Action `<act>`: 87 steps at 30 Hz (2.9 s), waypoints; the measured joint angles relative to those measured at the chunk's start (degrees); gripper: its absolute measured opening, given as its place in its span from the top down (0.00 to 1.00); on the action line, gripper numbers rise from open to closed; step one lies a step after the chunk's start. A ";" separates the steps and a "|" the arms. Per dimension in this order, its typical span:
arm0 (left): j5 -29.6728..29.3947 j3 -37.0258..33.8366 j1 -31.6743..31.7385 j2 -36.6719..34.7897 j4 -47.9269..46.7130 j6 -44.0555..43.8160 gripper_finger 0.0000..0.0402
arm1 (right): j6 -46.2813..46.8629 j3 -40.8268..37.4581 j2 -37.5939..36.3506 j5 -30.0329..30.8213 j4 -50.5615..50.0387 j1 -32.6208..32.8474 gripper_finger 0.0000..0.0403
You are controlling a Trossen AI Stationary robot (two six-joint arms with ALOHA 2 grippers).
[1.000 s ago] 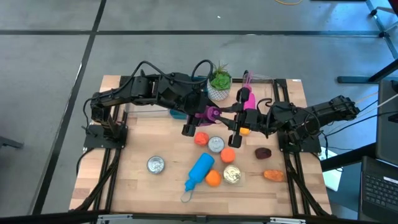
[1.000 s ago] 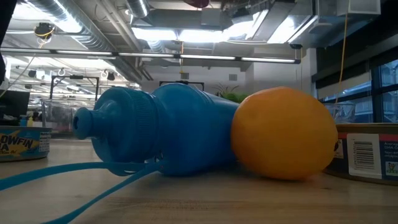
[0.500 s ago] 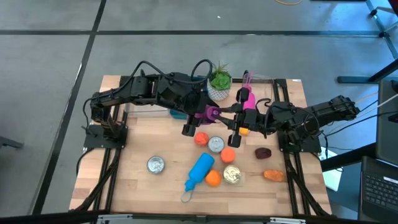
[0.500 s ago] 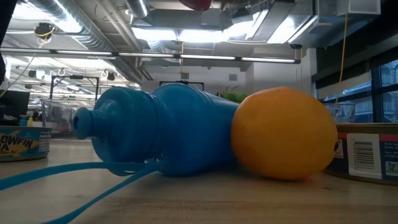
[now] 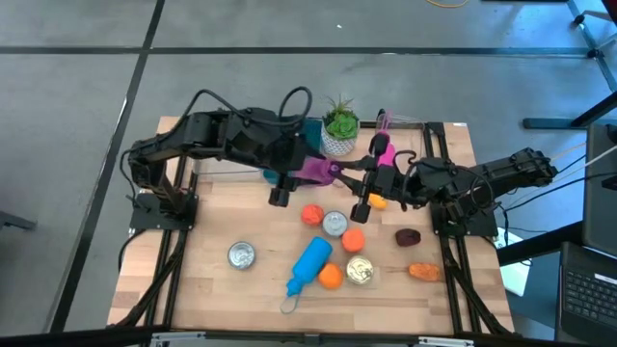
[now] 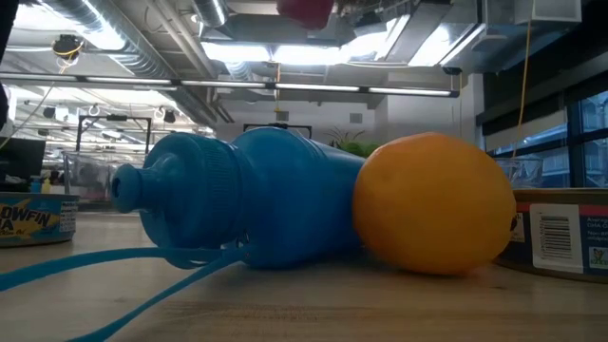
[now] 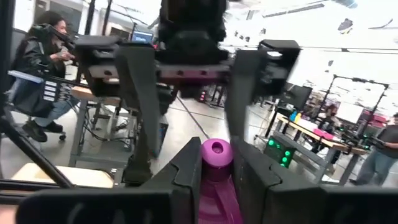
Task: Pick & Place Food Item
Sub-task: Put the purple water bottle into the right transparent bin
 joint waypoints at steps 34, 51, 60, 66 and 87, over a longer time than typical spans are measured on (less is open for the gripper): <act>-12.35 -0.02 0.04 -7.65 -21.84 -6.77 0.43 | 22.98 0.04 -7.43 34.52 -37.75 -18.80 0.83; -10.64 -0.02 0.04 -10.59 -22.09 -7.91 0.43 | 43.25 -12.36 -14.89 41.84 -50.25 -27.93 0.83; -10.66 -2.58 0.04 -10.54 -22.23 -7.81 0.43 | 42.51 -28.12 -25.78 37.88 -36.14 -33.66 0.83; -10.64 -4.56 0.04 -10.61 -20.79 -7.75 0.43 | 40.03 -33.55 -27.21 32.93 -29.46 -38.66 0.83; -10.47 -6.23 0.04 -10.90 -19.82 -6.87 0.43 | 36.06 -41.90 -27.02 15.01 -18.17 -56.02 0.83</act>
